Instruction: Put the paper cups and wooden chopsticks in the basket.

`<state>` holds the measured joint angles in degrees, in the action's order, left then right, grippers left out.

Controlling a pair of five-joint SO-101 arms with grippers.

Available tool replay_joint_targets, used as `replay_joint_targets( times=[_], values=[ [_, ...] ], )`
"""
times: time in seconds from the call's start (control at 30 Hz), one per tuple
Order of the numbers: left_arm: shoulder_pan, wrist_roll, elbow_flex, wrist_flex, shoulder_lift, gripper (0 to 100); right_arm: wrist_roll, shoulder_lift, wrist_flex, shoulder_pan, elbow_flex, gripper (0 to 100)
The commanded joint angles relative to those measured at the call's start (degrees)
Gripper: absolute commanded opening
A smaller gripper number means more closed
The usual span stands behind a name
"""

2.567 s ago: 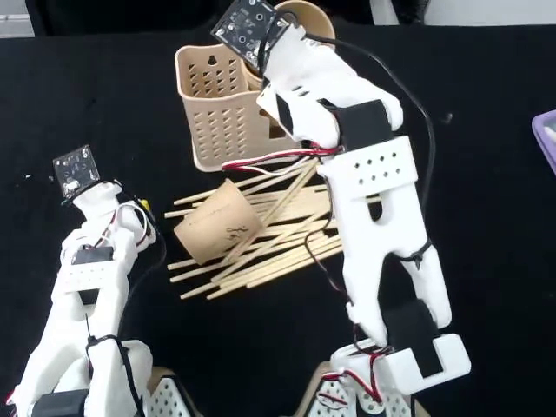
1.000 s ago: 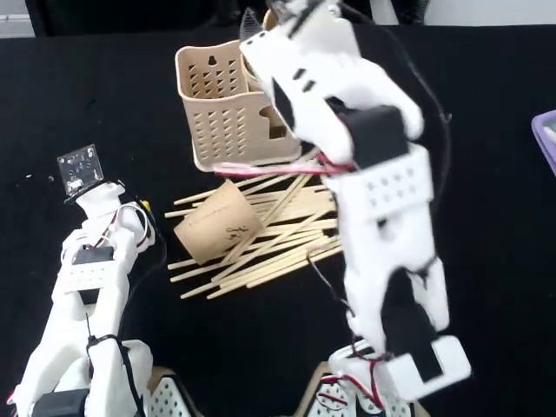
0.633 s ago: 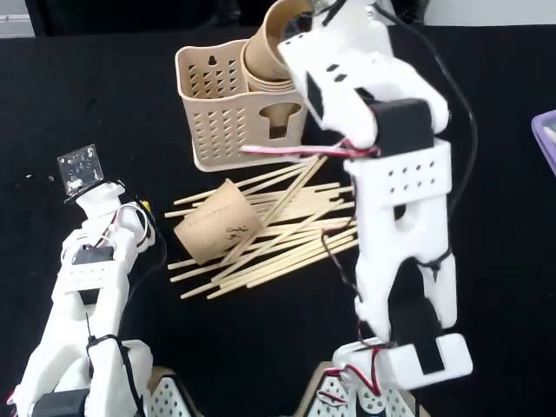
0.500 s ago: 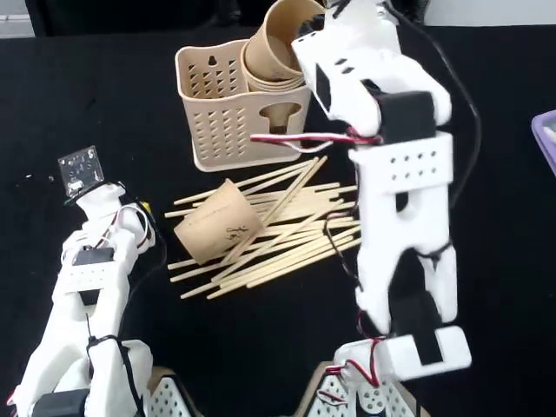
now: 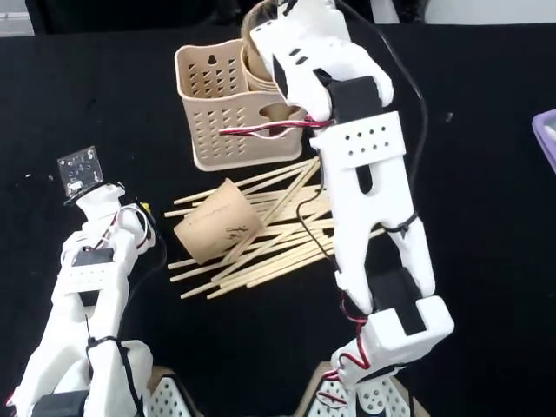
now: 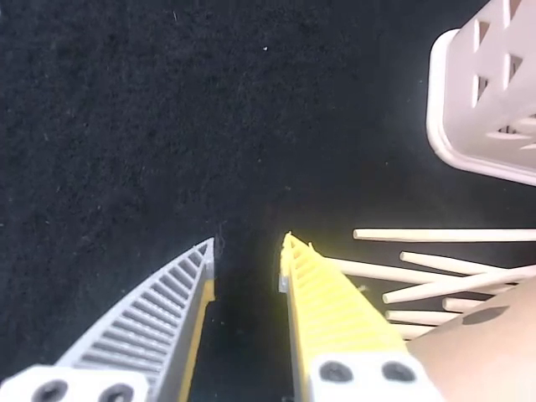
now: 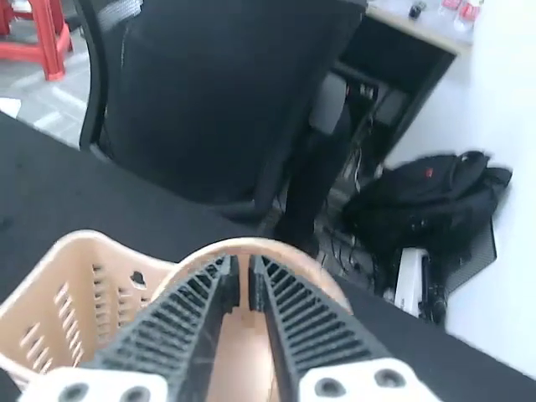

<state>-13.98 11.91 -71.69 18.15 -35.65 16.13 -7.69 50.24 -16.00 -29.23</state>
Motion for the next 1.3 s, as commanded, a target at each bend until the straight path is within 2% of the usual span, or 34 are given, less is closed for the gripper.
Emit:
replay_joint_targets(
  times=[0.0,0.3,0.7,1.0,1.13,1.27],
  values=[
    [0.8,-0.6,0.7,-0.9,-1.9,14,-0.4,0.6,-1.0,-0.8,-0.8,4.6],
    [0.8,-0.6,0.7,-0.9,-1.9,14,-0.2,3.7,2.6,-0.7,-1.2,4.6],
    [0.8,-0.6,0.8,-0.9,-1.6,14,-0.1,19.1,25.4,1.8,-0.6,5.0],
    [0.8,-0.6,0.7,-0.7,-1.6,14,0.0,20.3,46.6,2.5,0.3,5.0],
    [0.8,-0.6,0.7,-0.8,-1.6,14,0.0,20.4,49.2,-2.5,10.7,6.2],
    [0.8,-0.6,0.7,-0.8,-1.6,14,-0.4,20.4,41.6,-11.6,28.2,16.2]
  ],
)
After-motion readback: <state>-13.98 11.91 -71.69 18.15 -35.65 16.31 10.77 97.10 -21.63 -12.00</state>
